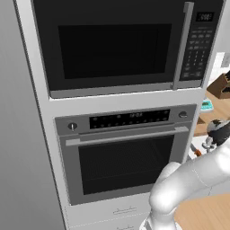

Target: Place the appropriate cutting tool for cutting the eggplant skin on the cutting board.

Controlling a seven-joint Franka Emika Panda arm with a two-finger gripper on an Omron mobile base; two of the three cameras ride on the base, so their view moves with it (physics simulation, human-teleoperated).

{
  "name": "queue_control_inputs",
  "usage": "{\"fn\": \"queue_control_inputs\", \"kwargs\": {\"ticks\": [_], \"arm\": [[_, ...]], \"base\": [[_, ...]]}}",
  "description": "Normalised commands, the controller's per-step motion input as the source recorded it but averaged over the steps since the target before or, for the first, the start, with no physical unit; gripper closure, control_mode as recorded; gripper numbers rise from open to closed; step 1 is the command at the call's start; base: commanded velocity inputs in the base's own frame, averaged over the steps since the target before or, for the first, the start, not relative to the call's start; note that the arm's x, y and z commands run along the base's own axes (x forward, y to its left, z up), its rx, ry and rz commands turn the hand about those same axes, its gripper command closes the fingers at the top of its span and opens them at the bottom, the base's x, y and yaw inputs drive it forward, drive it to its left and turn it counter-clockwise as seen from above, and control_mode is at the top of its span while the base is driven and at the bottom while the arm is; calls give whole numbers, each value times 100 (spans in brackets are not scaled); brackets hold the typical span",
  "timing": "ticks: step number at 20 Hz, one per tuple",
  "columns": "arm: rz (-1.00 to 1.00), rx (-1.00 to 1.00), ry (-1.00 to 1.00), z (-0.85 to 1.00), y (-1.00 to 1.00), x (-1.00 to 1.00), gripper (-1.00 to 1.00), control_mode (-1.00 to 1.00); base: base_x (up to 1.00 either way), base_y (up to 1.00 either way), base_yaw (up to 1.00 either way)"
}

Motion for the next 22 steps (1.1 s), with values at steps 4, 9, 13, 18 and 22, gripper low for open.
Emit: {"fn": "queue_control_inputs", "kwargs": {"ticks": [4,9,13,18,22], "arm": [[0,13,0,-36,-32,0,-100,-100],[0,11,6,-20,-16,4,-100,-100],[0,10,9,-36,-2,12,-100,-100],[0,11,4,-42,-10,0,-100,-100],[0,11,3,-20,-21,0,-100,-100]], "base": [[0,0,0],[0,0,0],[0,0,0],[0,0,0],[0,0,0]]}}
